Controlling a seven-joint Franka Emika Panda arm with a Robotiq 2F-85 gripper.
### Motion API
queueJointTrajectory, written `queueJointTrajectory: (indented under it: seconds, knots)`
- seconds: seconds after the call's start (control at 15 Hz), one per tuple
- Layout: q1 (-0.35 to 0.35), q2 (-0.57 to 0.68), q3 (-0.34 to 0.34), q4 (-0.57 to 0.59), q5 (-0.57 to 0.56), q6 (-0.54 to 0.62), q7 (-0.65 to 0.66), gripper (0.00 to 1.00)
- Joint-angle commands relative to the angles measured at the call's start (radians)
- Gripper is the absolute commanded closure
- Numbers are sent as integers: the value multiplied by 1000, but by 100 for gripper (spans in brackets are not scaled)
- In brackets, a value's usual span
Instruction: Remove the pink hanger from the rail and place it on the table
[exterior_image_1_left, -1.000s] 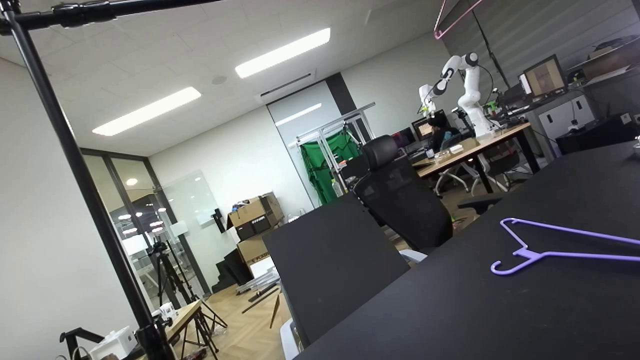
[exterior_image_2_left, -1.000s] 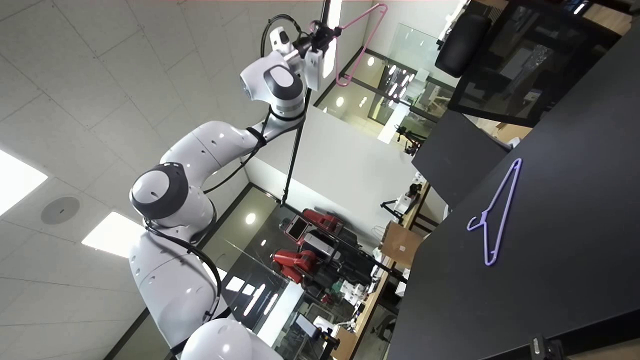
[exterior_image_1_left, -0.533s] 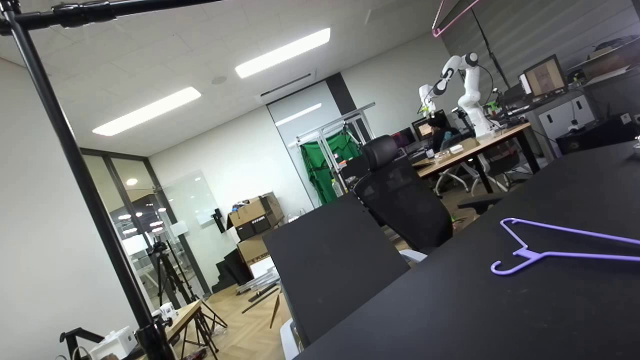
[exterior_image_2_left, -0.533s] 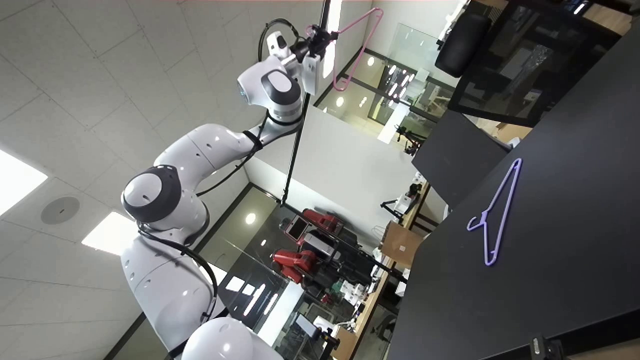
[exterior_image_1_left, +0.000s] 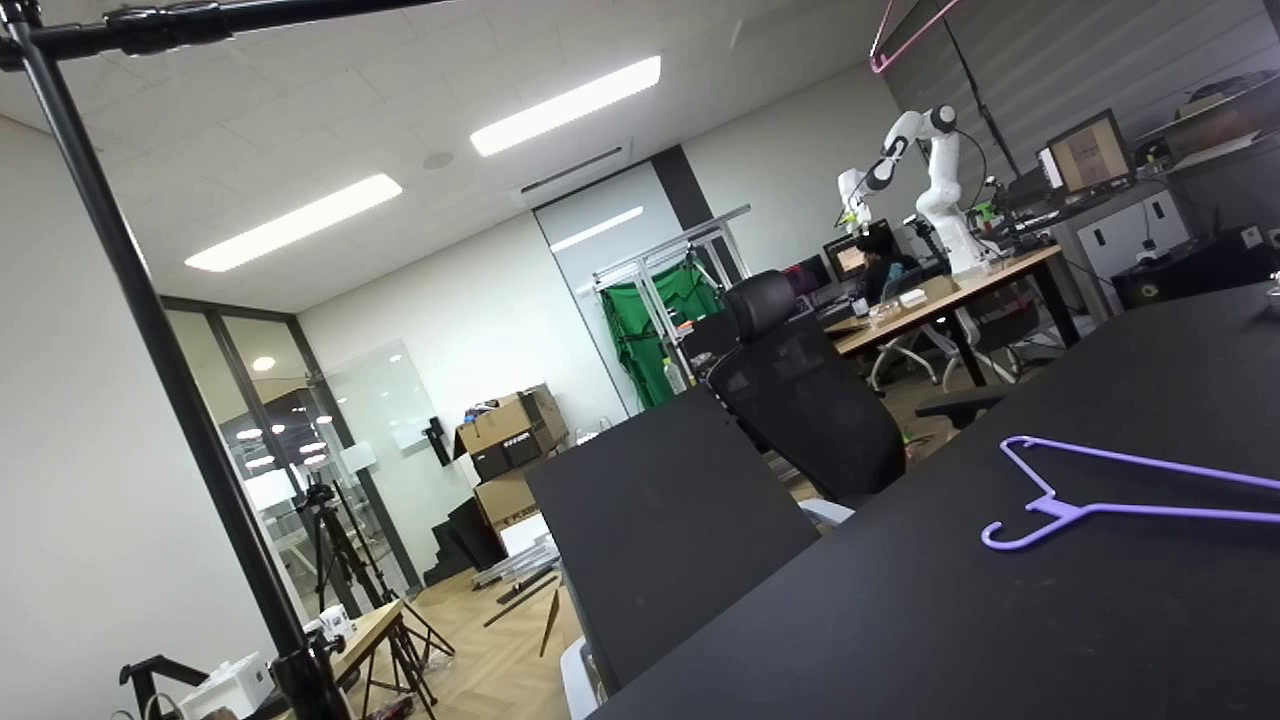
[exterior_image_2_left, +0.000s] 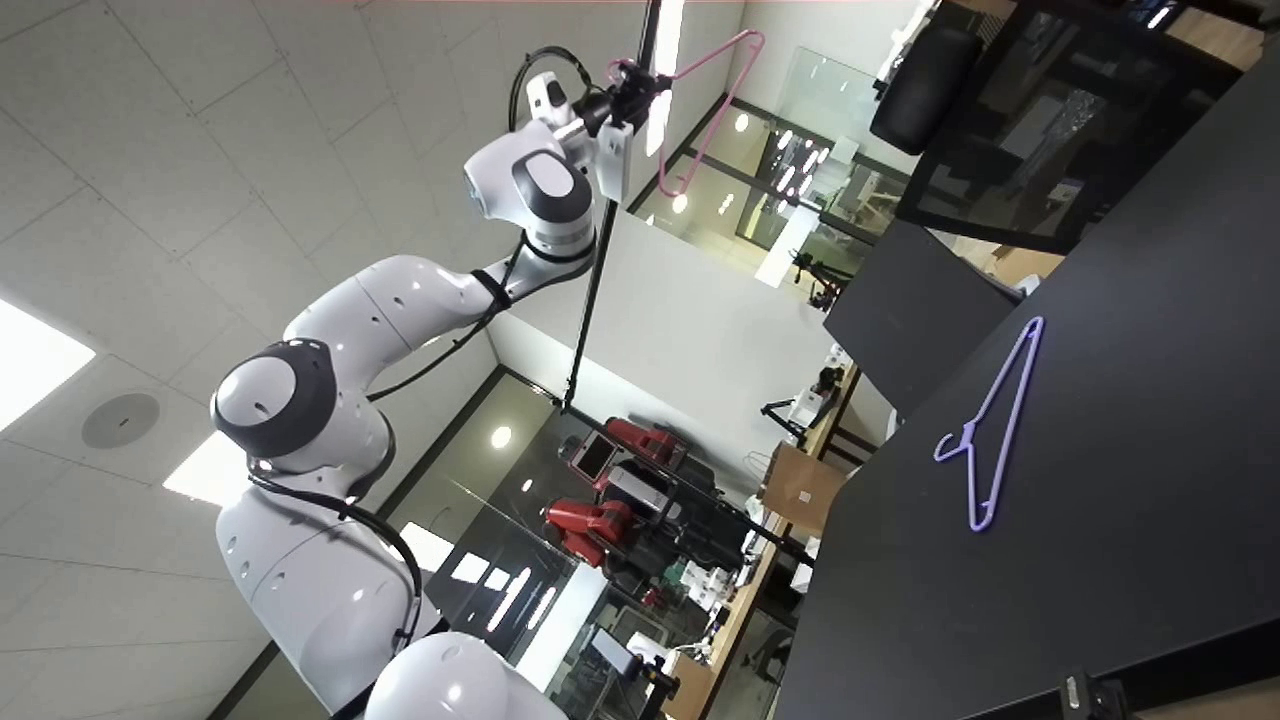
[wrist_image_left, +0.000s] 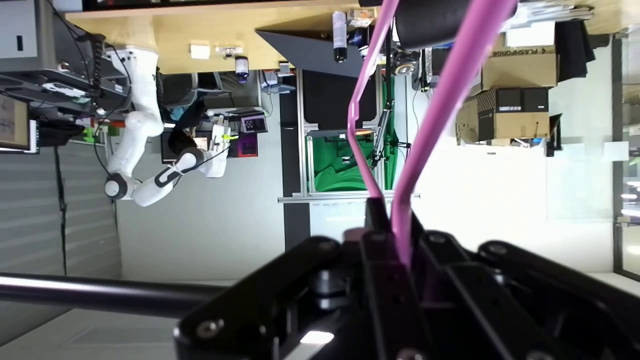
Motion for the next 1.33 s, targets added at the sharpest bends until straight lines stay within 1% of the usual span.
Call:
queueJointTrajectory:
  seconds: [0.0, 0.07, 0.13, 0.4, 0.53, 0.73, 0.8, 0.87, 0.93, 1.0, 1.13, 1.2, 1.27]
  knots:
    - [12, -96, 5, -122, -7, -4, -14, 98]
    - [8, -116, 16, -158, 4, -13, -21, 98]
    - [-51, -135, 81, -192, -16, -29, -4, 98]
    - [-87, -157, 128, -361, -11, -13, -1, 98]
    - [-104, -129, 136, -419, -19, 12, -2, 98]
    - [-129, -39, 128, -455, -34, 71, -5, 98]
    - [-100, -4, 85, -456, -41, 80, -1, 98]
    - [-92, 28, 62, -446, -45, 53, 6, 98]
    - [-87, 44, 54, -438, -30, -3, 12, 98]
    - [-127, 12, 104, -463, -39, 40, 2, 93]
    - [-123, 52, 86, -460, -41, 32, 4, 93]
    - [-101, 59, 67, -459, -20, 32, -11, 93]
    - [-100, 58, 67, -457, -20, 30, -11, 93]
